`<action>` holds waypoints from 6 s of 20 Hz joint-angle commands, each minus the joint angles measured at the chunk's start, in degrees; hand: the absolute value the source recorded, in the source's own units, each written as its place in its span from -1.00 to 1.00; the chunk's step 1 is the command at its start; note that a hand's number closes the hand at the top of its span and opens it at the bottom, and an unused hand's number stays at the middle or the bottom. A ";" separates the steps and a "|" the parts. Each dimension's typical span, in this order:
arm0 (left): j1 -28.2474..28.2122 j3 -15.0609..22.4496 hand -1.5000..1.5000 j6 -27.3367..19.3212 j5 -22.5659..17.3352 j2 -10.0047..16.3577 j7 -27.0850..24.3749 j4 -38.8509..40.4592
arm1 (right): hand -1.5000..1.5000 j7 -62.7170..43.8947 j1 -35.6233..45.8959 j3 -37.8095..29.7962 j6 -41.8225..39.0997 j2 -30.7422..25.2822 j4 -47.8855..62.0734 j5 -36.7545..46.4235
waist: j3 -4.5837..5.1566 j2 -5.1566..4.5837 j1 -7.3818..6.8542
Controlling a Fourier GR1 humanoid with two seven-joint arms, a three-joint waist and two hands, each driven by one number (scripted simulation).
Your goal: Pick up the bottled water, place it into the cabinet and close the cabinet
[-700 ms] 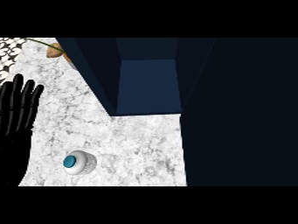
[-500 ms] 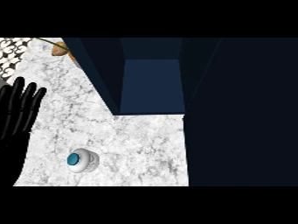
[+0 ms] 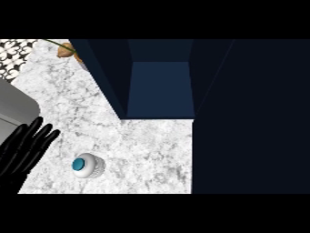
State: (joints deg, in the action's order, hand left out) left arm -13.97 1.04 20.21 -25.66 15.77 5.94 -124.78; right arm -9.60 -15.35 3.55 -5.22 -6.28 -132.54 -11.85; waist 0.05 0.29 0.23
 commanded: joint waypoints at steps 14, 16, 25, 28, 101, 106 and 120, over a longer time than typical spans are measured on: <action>-11.24 -5.37 -1.00 10.39 1.25 -2.22 -0.64 -0.82 | -1.00 -1.16 -17.33 5.39 -2.45 1.65 -13.67 0.32 | -0.03 -0.12 0.07; -9.07 -8.08 -1.00 10.14 1.53 -2.43 -2.18 3.28 | -1.00 0.88 -19.64 4.03 -5.29 0.31 -12.73 -0.92 | -0.04 -0.13 0.34; -4.34 -10.46 -1.00 8.97 10.41 -4.84 -8.47 14.74 | -1.00 2.01 -26.35 4.68 -7.28 -1.67 -18.72 -2.28 | 0.00 -0.12 0.89; -3.39 -7.12 -1.00 8.94 18.43 -7.58 -13.86 21.06 | -1.00 7.99 -26.92 6.07 -7.48 0.36 -13.11 1.33 | -0.01 -0.18 0.59; 29.77 8.64 1.00 -23.88 -1.35 -15.76 -38.42 69.42 | -1.00 21.46 -44.34 6.37 -15.64 -1.71 -14.44 1.19 | -0.08 -0.09 0.56; 32.24 17.51 1.00 -37.57 1.56 -15.77 -36.48 64.11 | -1.00 21.54 -41.43 5.06 -15.09 -1.05 -11.76 -0.13 | -0.09 -0.19 0.50; 57.37 24.31 1.00 -56.58 -3.08 -15.77 -24.38 75.34 | -1.00 22.41 -39.14 3.01 -16.26 0.15 -9.72 -0.29 | -0.07 -0.48 2.16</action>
State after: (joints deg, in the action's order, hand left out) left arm 36.23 24.85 -32.13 -27.83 0.01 -21.83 -54.61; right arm 13.02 -53.92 7.70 -20.54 -5.99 -140.60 -7.00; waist 0.00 -0.14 1.75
